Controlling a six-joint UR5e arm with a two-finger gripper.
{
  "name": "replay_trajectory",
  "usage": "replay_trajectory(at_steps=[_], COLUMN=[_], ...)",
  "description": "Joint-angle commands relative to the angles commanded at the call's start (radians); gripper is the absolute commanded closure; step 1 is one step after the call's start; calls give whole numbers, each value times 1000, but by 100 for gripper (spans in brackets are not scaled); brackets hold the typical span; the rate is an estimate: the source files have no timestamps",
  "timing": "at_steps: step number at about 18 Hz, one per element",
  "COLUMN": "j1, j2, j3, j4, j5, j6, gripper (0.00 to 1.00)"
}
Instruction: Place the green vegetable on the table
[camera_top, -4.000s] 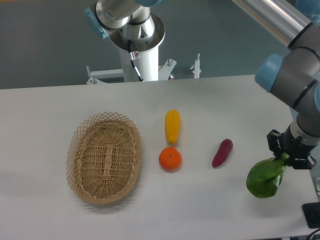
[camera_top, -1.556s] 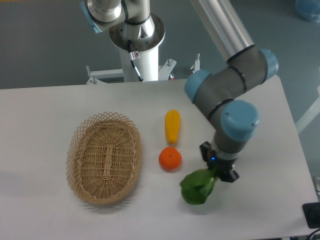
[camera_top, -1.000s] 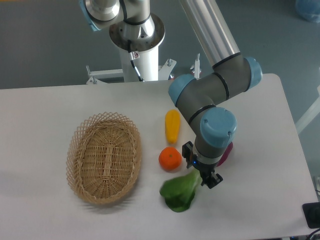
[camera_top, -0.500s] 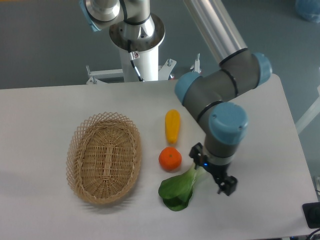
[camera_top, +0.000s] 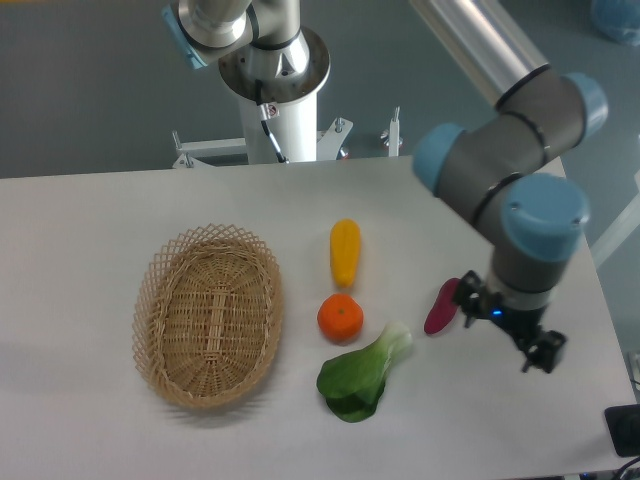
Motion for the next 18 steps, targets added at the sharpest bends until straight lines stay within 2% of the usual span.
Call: replay_trajectory(at_steps=[2,4,8,14,18], j1=[17,41,83,100,98], j2=[-23,-41,-43,-58,-40], j3=[35,60,68,75,20], j4=[-32,-38,-95,-94,-46], j5=[-5,-14,-84,-86,-86], j6=[11,46,89,120,114], gripper=[0,0,0,0,0])
